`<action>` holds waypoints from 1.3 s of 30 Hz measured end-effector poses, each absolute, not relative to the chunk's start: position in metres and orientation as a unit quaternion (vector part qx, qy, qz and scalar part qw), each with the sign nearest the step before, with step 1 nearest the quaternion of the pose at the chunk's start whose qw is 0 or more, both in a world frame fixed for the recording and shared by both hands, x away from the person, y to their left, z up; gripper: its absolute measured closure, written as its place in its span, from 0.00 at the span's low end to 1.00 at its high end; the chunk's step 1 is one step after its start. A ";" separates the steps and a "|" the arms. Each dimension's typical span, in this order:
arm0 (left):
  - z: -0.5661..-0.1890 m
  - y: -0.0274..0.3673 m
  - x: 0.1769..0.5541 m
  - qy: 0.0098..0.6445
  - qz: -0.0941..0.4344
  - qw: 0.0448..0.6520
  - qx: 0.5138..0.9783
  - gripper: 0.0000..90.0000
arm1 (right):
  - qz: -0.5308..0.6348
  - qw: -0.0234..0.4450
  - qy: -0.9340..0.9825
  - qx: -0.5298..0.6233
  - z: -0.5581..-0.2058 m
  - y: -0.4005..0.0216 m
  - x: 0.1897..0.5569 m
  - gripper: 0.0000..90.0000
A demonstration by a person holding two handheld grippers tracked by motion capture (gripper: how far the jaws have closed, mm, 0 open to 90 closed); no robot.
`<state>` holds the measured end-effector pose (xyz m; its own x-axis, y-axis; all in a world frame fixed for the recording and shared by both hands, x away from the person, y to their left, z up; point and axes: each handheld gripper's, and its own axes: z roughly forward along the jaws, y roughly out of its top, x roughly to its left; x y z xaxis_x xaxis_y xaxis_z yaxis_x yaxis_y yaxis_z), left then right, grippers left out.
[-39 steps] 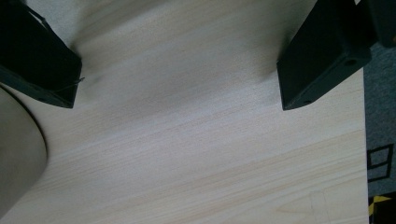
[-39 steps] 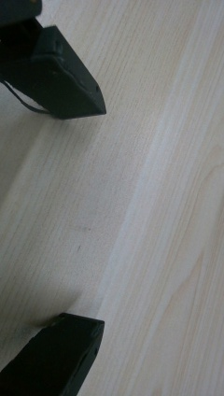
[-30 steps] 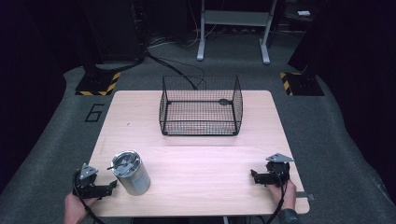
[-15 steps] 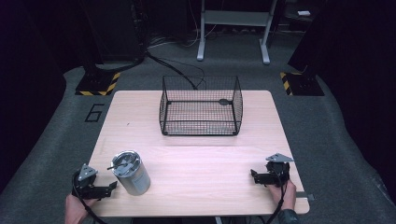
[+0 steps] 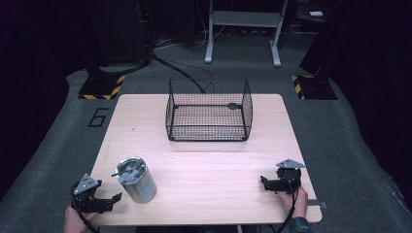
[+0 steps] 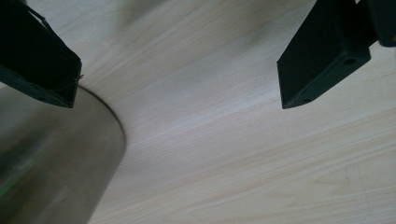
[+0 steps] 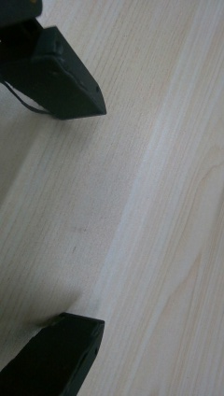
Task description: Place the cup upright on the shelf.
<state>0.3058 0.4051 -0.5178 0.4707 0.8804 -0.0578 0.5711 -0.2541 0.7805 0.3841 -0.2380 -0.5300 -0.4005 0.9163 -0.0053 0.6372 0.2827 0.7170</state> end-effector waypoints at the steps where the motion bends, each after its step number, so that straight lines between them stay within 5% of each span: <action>1: -0.515 0.404 0.304 0.469 0.201 0.389 0.767 0.00 | 0.324 0.215 0.771 0.503 -0.530 -0.238 0.384 0.00; 39: -0.453 0.342 0.289 0.383 0.221 0.529 0.725 0.00 | 0.326 0.216 0.771 0.502 -0.530 -0.238 0.384 0.01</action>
